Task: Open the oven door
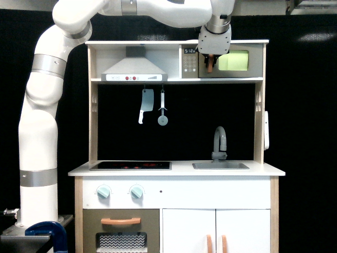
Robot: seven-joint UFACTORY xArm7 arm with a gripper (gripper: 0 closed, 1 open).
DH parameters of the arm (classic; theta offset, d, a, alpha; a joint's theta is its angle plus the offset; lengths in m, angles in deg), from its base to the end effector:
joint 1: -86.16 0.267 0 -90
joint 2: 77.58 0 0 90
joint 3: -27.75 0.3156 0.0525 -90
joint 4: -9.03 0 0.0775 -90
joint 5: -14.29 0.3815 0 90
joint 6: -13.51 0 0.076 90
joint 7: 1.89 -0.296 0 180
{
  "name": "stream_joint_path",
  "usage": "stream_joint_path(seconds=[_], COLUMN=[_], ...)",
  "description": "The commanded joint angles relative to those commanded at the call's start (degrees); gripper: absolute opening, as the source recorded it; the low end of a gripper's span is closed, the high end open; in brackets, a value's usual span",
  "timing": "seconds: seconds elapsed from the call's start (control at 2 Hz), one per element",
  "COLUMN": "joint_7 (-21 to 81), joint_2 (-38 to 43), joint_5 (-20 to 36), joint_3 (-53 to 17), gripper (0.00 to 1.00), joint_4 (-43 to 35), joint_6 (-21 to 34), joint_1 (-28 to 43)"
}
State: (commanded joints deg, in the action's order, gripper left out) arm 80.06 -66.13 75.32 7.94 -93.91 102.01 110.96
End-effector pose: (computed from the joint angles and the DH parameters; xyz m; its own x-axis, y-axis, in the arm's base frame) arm 0.5499 0.3263 0.5020 0.0570 0.5417 0.8386 0.9978 -0.0021 -0.0665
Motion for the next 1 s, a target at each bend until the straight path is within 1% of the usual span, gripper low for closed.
stream_joint_path(seconds=[0.5,1.0], joint_7=[1.32,1.53], joint_2=[1.62,5.61], joint_5=[0.43,1.51], joint_3=[1.26,2.61], gripper=[0.0,0.0], joint_4=[-2.42,-8.25], joint_6=[3.53,7.36], joint_1=[-5.1,-10.27])
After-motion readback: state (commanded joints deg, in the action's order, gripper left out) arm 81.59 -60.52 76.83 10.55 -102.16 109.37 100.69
